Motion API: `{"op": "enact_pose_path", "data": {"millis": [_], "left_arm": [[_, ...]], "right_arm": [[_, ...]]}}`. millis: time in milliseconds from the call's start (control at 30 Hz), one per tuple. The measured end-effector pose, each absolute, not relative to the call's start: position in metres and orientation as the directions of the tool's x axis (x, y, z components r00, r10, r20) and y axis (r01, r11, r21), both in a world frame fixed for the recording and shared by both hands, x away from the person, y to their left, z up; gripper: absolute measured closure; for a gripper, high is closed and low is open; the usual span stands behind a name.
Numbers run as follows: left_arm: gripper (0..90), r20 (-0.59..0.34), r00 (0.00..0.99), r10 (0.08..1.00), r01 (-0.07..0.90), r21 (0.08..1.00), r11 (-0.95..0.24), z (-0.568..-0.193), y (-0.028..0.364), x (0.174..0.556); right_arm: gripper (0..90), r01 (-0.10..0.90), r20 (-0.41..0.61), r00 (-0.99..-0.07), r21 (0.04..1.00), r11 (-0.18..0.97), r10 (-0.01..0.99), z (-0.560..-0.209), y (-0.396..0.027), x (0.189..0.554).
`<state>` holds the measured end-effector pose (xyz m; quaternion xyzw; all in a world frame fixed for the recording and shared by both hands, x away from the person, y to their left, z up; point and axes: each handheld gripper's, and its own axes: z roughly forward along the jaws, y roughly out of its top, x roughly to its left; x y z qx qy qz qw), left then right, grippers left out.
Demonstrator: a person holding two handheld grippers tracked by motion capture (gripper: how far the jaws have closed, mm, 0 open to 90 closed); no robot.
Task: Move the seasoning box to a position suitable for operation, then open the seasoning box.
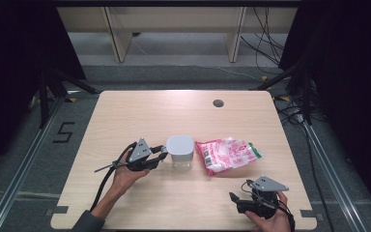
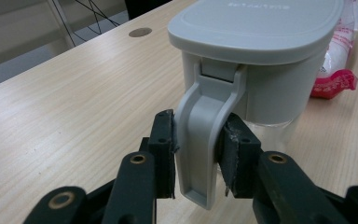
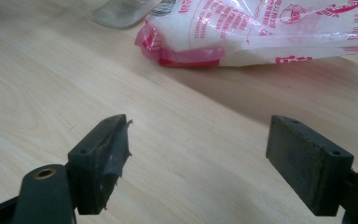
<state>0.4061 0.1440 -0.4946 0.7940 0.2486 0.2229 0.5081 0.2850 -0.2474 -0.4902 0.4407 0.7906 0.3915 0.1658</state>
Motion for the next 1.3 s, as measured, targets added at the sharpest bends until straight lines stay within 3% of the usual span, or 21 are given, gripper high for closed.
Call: {"op": "enact_pose_path", "data": {"millis": [800,1000,1167,1300], "left_arm": [[67.5,0.073,0.833,0.549,0.146,0.927,-0.346,-0.497,0.139,0.412],[49.6,0.041,0.825,0.563,0.179,0.927,-0.33,-0.485,0.144,0.404],[43.9,0.052,0.825,0.562,0.189,0.913,-0.362,-0.474,0.15,0.392],[47.1,0.008,0.825,0.565,0.201,0.931,-0.306,-0.463,0.155,0.386]], "right_arm": [[21.6,0.567,0.077,-0.543,0.768,0.298,0.836,-0.491,-0.254,0.282],[21.7,0.563,0.069,-0.544,0.769,0.302,0.837,-0.491,-0.255,0.281],[21.7,0.557,0.071,-0.547,0.775,0.3,0.834,-0.492,-0.254,0.281],[21.6,0.555,0.072,-0.549,0.776,0.299,0.832,-0.491,-0.254,0.281]]}}
